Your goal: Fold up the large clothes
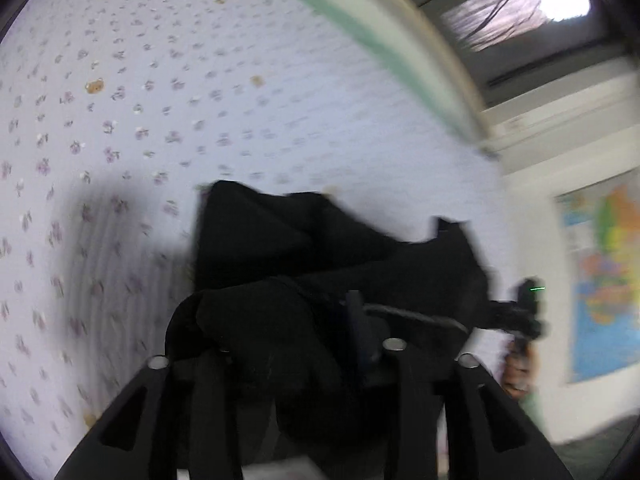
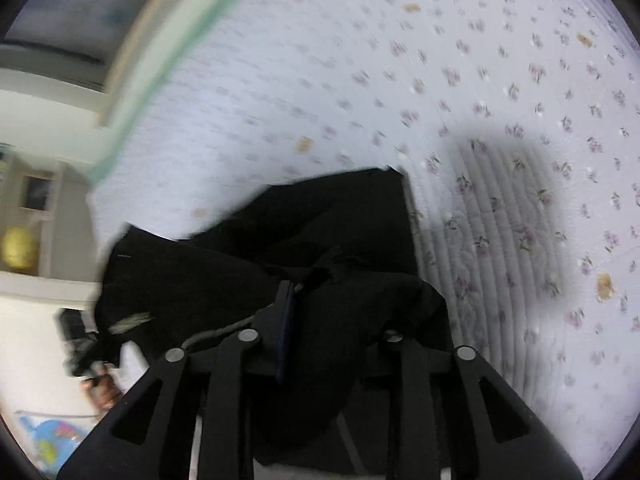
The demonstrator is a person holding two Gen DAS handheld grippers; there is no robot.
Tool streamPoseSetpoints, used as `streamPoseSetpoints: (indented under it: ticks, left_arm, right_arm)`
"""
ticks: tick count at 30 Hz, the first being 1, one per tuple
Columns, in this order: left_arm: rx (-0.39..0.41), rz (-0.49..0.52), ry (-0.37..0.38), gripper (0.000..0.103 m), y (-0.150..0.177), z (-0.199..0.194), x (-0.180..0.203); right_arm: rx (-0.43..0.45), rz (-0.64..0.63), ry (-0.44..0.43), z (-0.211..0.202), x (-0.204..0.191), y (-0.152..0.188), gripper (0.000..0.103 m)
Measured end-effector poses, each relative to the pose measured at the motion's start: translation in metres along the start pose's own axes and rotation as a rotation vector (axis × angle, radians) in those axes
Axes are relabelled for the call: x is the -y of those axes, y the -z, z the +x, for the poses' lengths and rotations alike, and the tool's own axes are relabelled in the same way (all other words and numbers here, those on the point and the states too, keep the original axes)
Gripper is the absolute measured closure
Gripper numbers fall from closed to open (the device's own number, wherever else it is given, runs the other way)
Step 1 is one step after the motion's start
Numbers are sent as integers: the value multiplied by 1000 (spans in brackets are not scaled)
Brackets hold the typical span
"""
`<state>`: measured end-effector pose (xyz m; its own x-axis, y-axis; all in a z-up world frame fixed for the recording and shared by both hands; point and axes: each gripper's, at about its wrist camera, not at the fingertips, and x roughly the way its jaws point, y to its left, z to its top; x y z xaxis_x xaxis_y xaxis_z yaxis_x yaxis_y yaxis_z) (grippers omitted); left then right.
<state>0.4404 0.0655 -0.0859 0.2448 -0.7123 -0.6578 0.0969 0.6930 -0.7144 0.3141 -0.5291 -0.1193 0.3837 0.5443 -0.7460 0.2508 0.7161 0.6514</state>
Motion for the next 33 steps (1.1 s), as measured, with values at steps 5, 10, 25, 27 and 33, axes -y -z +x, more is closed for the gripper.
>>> streamPoseSetpoints:
  ticks: [5, 10, 25, 27, 33]
  left_arm:
    - [106, 57, 130, 37, 10, -55, 23]
    - [173, 62, 38, 23, 1, -55, 21]
    - [-52, 0, -246, 23, -72, 95, -61]
    - [-70, -17, -185, 24, -74, 105, -63]
    - [-18, 79, -286, 82, -61, 101, -28]
  right_arm:
    - [83, -35, -148, -59, -5, 18, 12]
    - [131, -114, 12, -51, -16, 24, 12]
    - [30, -330, 310, 78, 14, -66, 12]
    - [20, -332, 294, 89, 13, -70, 18]
    - [140, -507, 430, 70, -32, -37, 85]
